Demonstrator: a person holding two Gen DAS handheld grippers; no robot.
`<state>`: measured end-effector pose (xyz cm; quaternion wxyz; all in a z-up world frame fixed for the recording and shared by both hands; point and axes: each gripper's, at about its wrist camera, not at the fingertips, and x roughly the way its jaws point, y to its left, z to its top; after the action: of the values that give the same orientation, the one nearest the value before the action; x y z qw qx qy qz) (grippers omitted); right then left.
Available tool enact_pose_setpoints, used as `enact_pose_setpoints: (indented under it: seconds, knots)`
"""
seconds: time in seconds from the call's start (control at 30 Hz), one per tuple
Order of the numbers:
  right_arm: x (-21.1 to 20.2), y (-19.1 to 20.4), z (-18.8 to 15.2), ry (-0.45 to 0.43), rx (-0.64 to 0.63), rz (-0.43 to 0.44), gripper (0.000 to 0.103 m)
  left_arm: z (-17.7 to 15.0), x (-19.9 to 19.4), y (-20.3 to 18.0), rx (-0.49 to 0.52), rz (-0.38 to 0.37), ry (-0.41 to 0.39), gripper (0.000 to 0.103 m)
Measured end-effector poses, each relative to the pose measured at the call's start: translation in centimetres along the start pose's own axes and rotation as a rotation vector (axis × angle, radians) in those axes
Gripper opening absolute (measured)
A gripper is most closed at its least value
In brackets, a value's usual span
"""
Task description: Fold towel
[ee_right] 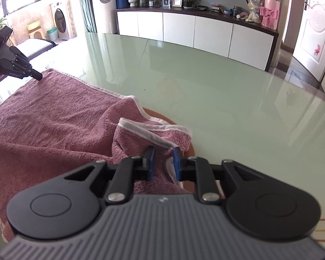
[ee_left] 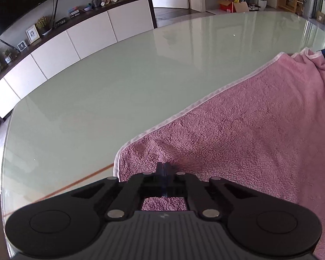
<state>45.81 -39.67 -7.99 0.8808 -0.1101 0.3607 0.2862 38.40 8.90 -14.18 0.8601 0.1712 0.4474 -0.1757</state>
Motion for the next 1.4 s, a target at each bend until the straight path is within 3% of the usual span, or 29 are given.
enact_pose_setpoints:
  seconds: [0.17, 0.23, 0.43, 0.53, 0.6, 0.63, 0.7, 0.77, 0.83, 0.97, 1.07, 1.13, 1.2, 1.23, 1.27, 1.4]
  knots:
    - [1.2, -0.5, 0.3, 0.051, 0.008, 0.024, 0.032, 0.2, -0.1, -0.2, 0.006, -0.008, 0.006, 0.000]
    - [1.4, -0.4, 0.2, 0.061, 0.002, 0.036, 0.025, 0.3, -0.1, -0.5, 0.023, -0.006, 0.008, 0.000]
    - [1.1, 0.5, 0.0, 0.046, -0.063, 0.033, 0.013, 0.1, -0.2, -2.6, 0.193, 0.070, -0.001, 0.002]
    - [0.6, 0.4, 0.1, 0.036, -0.060, 0.041, 0.010, 0.3, -0.2, -2.7, 0.203, 0.096, 0.001, 0.016]
    - [0.5, 0.4, 0.2, 0.040, -0.065, 0.038, 0.010, 0.4, -0.4, -2.3, 0.203, 0.118, 0.001, 0.038]
    - [0.4, 0.5, 0.3, 0.042, -0.067, 0.037, 0.010, 0.4, -0.6, -2.1, 0.196, 0.117, 0.001, 0.044]
    - [0.3, 0.5, 0.4, 0.046, -0.070, 0.034, 0.010, 0.7, -0.9, -1.6, 0.164, 0.077, 0.000, 0.072]
    - [0.3, 0.5, 0.4, 0.046, -0.068, 0.037, 0.010, 0.9, -1.5, -1.2, 0.122, 0.012, -0.017, 0.080]
    - [0.4, 0.5, 0.4, 0.046, -0.067, 0.042, 0.010, 0.9, -1.4, -1.4, 0.117, -0.027, -0.013, 0.080]
    - [0.7, 0.8, 0.4, 0.054, -0.080, 0.043, 0.010, 0.5, 0.0, -1.0, 0.066, -0.035, 0.028, 0.084]
    - [0.7, 0.9, 0.5, 0.055, -0.087, 0.042, 0.010, 0.2, 0.6, 0.6, -0.071, -0.111, 0.036, 0.079]
    - [0.6, 0.9, 0.5, 0.055, -0.088, 0.041, 0.010, 0.2, 0.5, 0.7, -0.071, -0.115, 0.023, 0.071]
    - [0.5, 0.9, 0.5, 0.054, -0.094, 0.038, 0.010, 0.3, 0.3, 0.4, -0.054, -0.122, 0.009, 0.041]
    - [0.4, 0.9, 0.5, 0.053, -0.098, 0.036, 0.010, 0.5, 0.2, 0.2, -0.052, -0.126, 0.006, 0.032]
    - [0.4, 1.0, 0.5, 0.052, -0.100, 0.035, 0.010, 0.7, 0.2, 0.2, -0.054, -0.126, 0.008, 0.012]
    - [0.0, 1.2, 0.4, 0.042, -0.112, 0.026, 0.010, 1.0, 0.3, -0.2, -0.041, -0.108, 0.019, 0.007]
